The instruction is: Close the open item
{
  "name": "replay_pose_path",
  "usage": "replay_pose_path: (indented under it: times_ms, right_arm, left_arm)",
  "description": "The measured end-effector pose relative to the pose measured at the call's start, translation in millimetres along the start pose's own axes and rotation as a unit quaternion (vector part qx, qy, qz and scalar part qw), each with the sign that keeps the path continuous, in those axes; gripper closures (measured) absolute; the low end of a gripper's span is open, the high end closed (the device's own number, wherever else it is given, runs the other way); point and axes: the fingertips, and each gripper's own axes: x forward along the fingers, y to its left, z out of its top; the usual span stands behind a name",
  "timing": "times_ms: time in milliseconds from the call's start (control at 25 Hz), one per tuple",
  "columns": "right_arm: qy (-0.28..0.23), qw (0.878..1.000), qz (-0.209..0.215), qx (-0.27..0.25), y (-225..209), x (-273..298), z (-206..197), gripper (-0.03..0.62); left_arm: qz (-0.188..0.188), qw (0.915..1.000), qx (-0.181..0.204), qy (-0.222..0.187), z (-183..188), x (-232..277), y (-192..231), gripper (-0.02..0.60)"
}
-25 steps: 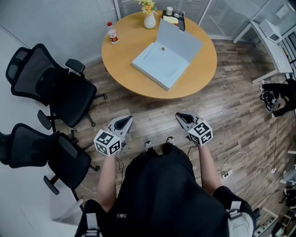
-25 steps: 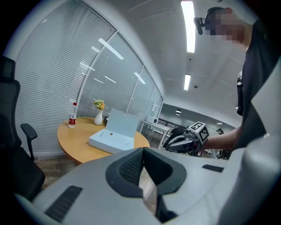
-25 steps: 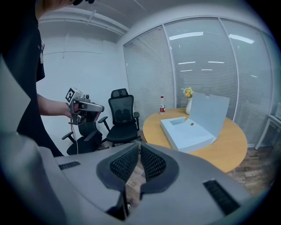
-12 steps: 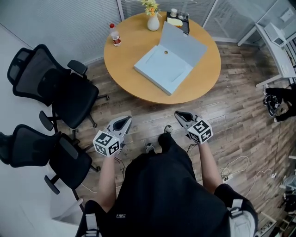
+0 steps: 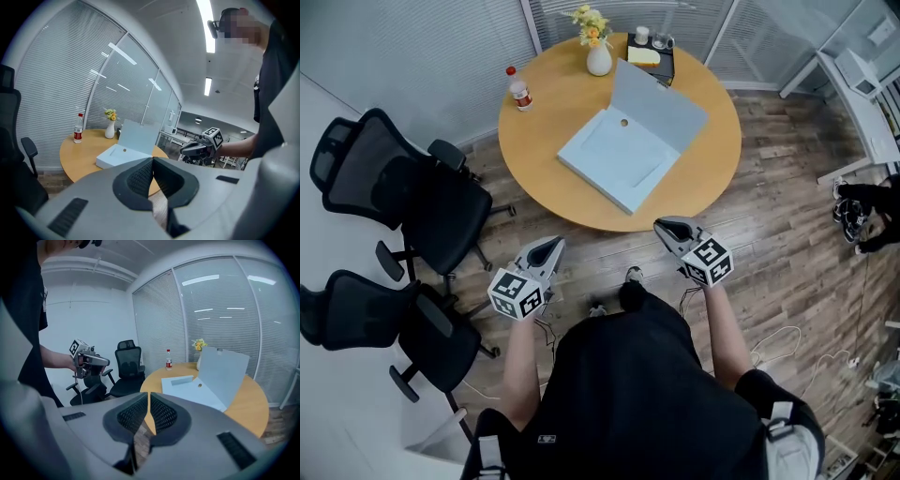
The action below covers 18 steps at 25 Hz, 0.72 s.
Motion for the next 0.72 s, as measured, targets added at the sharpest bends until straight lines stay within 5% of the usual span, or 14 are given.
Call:
replay_pose_path:
  times_ms: [720]
  right_arm:
    - [0.008,1.000,0.001,-0.030,-140,-1,23,0.582]
  left_arm:
    - [0.045,0.9986,-0.018,-0.023,33,94,17,0.575]
